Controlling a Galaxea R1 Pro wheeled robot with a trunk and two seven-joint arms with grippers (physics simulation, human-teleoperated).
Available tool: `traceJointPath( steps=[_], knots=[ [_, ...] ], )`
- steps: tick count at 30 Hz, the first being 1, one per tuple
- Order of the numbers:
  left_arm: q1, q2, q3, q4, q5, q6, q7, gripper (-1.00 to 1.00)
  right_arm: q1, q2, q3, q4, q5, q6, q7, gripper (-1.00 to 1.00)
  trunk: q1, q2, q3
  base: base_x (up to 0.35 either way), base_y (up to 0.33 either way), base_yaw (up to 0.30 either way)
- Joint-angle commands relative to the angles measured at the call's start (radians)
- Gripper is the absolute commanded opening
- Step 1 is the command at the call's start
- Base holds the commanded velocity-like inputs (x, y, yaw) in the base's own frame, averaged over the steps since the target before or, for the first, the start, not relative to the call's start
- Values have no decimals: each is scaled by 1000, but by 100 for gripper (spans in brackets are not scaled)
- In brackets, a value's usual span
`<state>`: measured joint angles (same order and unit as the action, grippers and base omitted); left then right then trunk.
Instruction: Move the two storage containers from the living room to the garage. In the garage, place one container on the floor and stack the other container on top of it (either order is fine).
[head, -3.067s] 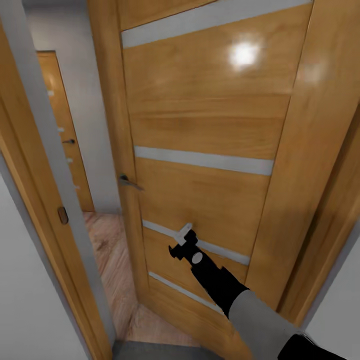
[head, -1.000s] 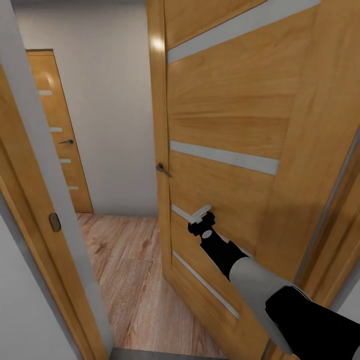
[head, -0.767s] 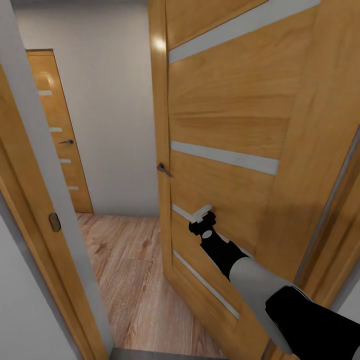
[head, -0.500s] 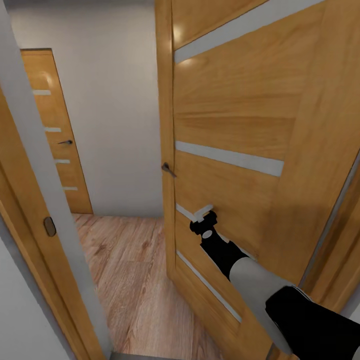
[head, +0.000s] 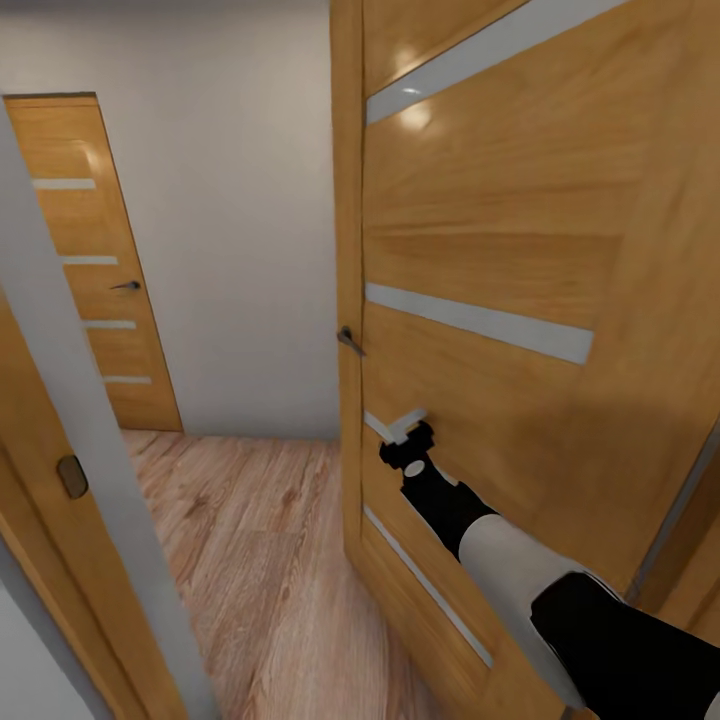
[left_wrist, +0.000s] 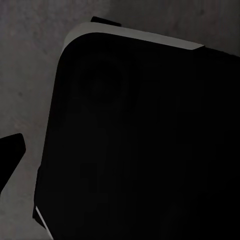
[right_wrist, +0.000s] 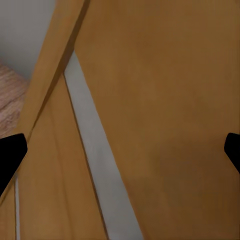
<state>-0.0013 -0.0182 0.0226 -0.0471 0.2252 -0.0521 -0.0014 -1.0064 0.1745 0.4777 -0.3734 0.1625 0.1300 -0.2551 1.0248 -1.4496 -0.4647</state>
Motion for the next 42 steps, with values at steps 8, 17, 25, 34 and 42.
traceJointPath(
  steps=[8,17,25,34,42],
  knots=[
    [0,0,2,0,5,-2,0,100,-1,0,2,-1,18,6,-38,100,0,0,-1,98,0,0],
    [0,0,2,0,5,-3,0,100,13,0,4,-1,18,20,-43,100,0,0,-1,39,0,17],
    [0,0,3,0,5,-3,0,100,18,0,4,-1,18,20,-57,100,0,0,-1,0,0,289],
    [0,0,2,0,5,-3,0,100,19,0,3,-2,18,11,-59,100,0,0,-1,0,0,202],
    [0,0,3,0,5,-3,0,100,18,0,2,-1,17,-29,-60,100,0,0,-1,0,0,17]
  ],
)
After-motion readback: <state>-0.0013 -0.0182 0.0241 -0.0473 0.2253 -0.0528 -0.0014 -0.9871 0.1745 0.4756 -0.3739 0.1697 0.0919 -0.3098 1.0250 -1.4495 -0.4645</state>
